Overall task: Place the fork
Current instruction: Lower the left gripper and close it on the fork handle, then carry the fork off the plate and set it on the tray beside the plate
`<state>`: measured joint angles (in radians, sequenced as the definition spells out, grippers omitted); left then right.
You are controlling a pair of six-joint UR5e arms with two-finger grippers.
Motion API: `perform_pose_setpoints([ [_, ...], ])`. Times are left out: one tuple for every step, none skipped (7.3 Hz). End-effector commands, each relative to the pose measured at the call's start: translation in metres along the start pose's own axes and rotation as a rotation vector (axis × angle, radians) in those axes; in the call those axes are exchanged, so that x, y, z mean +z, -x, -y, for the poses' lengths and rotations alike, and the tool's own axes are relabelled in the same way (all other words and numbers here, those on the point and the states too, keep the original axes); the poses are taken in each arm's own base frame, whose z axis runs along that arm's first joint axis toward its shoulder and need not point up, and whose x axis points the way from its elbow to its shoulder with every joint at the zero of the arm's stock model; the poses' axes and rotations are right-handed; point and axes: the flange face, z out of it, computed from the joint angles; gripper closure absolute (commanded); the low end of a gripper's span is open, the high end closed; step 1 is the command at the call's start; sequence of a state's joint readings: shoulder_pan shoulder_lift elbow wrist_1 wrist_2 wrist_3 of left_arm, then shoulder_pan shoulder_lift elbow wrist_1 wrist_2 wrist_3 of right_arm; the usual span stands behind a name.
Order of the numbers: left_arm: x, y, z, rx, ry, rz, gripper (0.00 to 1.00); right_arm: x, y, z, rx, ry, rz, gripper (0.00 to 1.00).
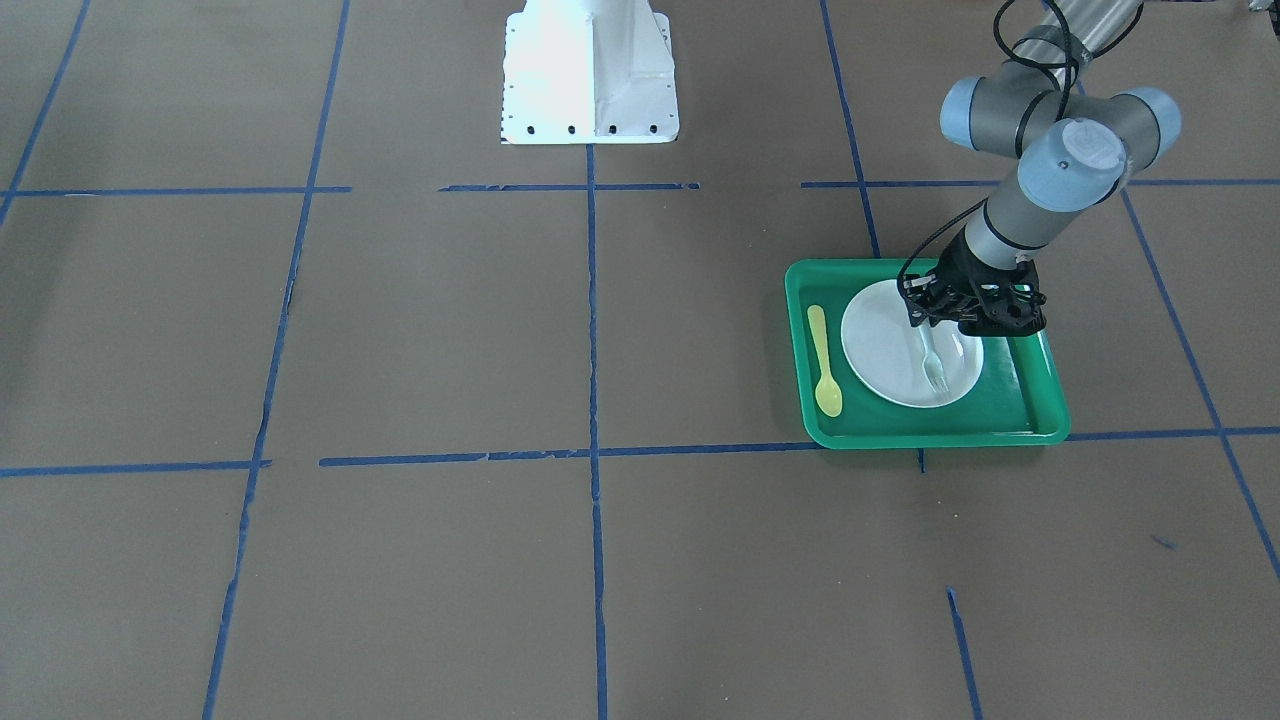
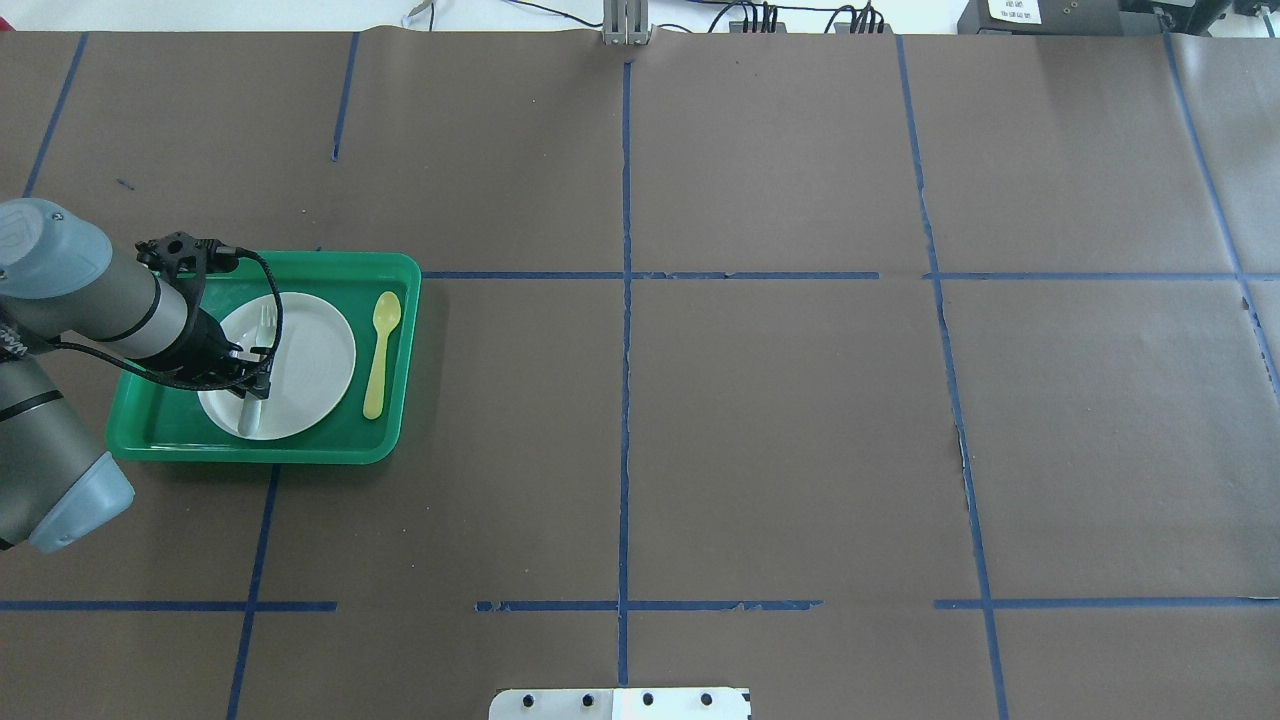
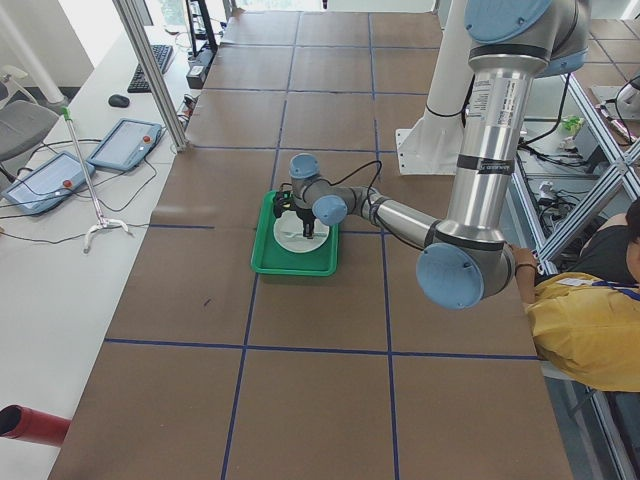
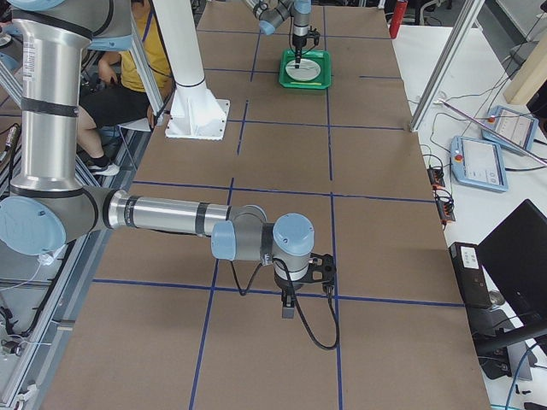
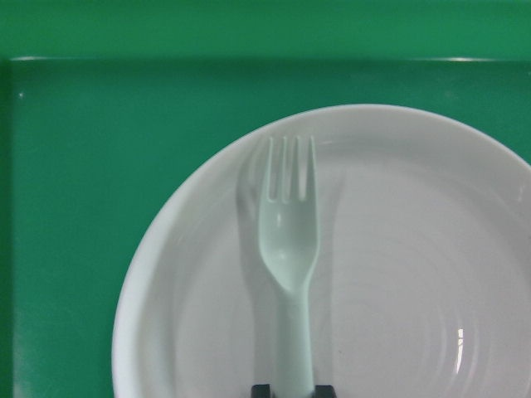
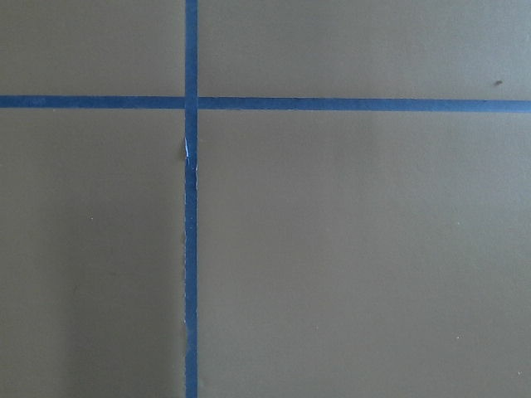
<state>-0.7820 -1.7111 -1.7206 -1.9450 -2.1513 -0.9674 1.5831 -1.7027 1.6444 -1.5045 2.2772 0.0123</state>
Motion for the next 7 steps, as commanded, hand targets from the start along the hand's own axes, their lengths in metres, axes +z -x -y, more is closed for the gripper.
perform_pose_setpoints([
  [-0.032, 0.014, 0.010, -0.008, -0.006, -0.037, 1.00, 0.000, 0.000, 0.000, 0.002, 0.000, 0.001, 0.00],
  [-0.048, 0.034, 0.022, 0.028, -0.040, -0.030, 1.00, 0.000, 0.000, 0.000, 0.001, -0.001, 0.001, 0.00],
  [-0.058, 0.069, 0.031, 0.024, -0.052, -0.015, 1.00, 0.000, 0.000, 0.000, 0.002, 0.000, -0.001, 0.00],
  [-0.056, 0.097, 0.033, 0.033, -0.044, 0.001, 1.00, 0.000, 0.000, 0.000, 0.002, 0.000, 0.001, 0.00],
  [-0.039, 0.114, 0.035, 0.017, -0.022, 0.020, 1.00, 0.000, 0.000, 0.000, 0.002, 0.000, 0.001, 0.00],
  [-0.030, 0.116, 0.039, 0.008, -0.010, 0.031, 1.00, 0.000, 0.000, 0.000, 0.002, 0.000, -0.001, 0.00],
  [-0.024, 0.116, 0.044, 0.002, -0.003, 0.034, 1.00, 0.000, 0.000, 0.000, 0.000, 0.000, -0.001, 0.00],
])
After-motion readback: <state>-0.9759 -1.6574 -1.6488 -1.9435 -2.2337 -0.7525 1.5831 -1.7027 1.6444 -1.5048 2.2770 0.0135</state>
